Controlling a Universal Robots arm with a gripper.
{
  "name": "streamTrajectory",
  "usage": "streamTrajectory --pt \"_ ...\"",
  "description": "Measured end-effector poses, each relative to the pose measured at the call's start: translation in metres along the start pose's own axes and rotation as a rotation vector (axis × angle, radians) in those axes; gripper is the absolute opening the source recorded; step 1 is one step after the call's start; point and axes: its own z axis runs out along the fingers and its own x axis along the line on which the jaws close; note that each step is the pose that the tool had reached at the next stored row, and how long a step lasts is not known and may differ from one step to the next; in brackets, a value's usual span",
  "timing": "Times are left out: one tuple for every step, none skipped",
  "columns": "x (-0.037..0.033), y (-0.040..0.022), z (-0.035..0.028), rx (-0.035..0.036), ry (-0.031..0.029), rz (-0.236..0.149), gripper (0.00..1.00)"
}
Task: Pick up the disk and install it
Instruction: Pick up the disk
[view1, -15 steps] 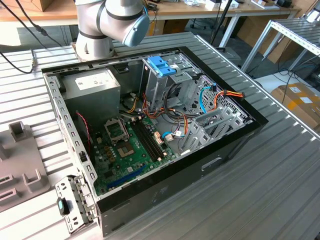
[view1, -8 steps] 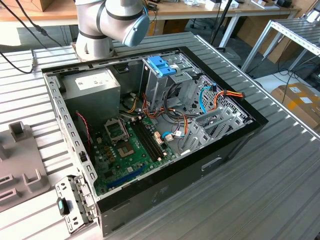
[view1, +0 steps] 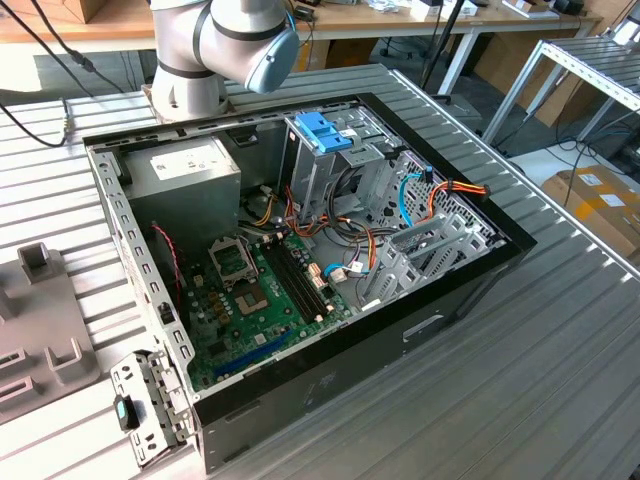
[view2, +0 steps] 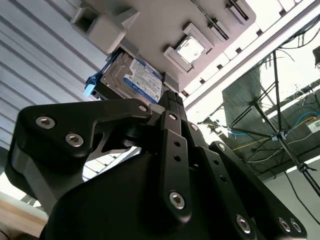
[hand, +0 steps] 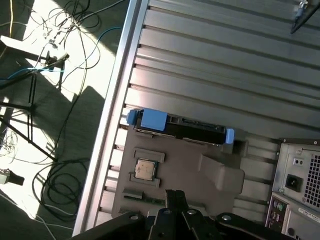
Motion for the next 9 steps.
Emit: streamTrajectory --pt "0.0000 0.0000 0.0000 -0.0001 0.0001 -0.002 0.11" --pt "0.0000 0.0000 0.0000 -0.0001 0.0003 -0.004 0.11" --pt "0.0000 0.0000 0.0000 -0.0001 0.0004 -0.007 0.11" --pt "0.0000 0.0000 0.0000 -0.0002 0.0005 -0.010 0.11" --pt "0.0000 0.0000 0.0000 -0.0003 0.0007 -0.014 0.11" --pt "0.0000 0.0000 0.0000 -0.0004 0.0008 -0.017 0.11" --pt "0.0000 0.0000 0.0000 -0.0004 0.0009 -0.019 0.11" --pt "0.0000 0.0000 0.0000 -0.0005 0.0010 -0.023 0.11" --pt "0.0000 0.0000 0.0000 -0.0006 0.0012 -0.025 0.11"
